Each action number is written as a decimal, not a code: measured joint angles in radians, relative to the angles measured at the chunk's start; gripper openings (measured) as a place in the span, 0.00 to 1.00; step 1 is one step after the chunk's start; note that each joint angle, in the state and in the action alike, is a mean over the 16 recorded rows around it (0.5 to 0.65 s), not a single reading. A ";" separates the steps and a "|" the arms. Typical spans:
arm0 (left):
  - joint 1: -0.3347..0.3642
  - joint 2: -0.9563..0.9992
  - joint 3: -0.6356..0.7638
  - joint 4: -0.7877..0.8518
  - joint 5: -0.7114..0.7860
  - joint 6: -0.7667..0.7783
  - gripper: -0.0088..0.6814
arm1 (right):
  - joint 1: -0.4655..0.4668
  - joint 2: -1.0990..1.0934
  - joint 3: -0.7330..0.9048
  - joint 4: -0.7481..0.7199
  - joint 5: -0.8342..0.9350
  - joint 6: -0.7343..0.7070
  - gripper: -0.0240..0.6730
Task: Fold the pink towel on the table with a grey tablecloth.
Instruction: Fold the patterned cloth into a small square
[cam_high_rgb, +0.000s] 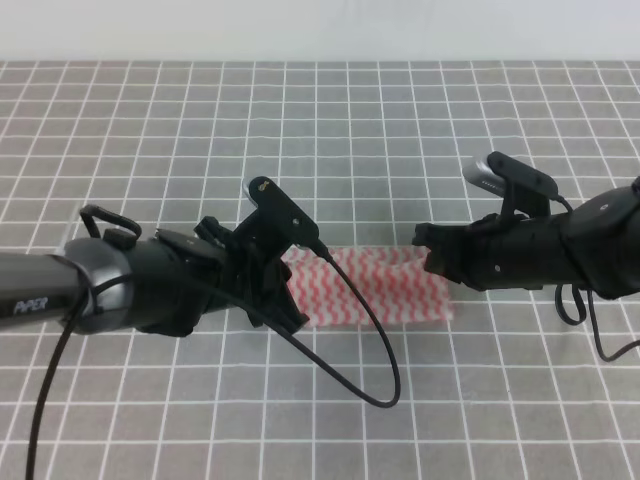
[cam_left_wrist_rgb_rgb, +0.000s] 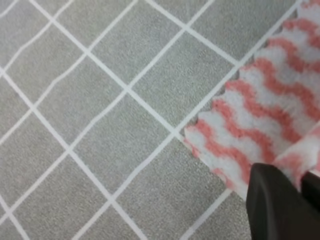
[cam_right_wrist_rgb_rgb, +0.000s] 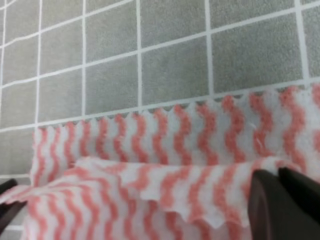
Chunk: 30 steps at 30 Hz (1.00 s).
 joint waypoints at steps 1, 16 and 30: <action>0.000 0.002 0.000 0.000 -0.001 0.000 0.01 | 0.000 0.002 0.000 0.000 0.000 0.000 0.01; 0.000 0.004 -0.001 -0.020 -0.023 -0.006 0.08 | 0.000 0.021 -0.018 0.001 0.007 -0.002 0.01; -0.001 -0.025 -0.015 -0.080 -0.151 -0.017 0.49 | 0.000 0.022 -0.030 -0.004 0.012 -0.003 0.01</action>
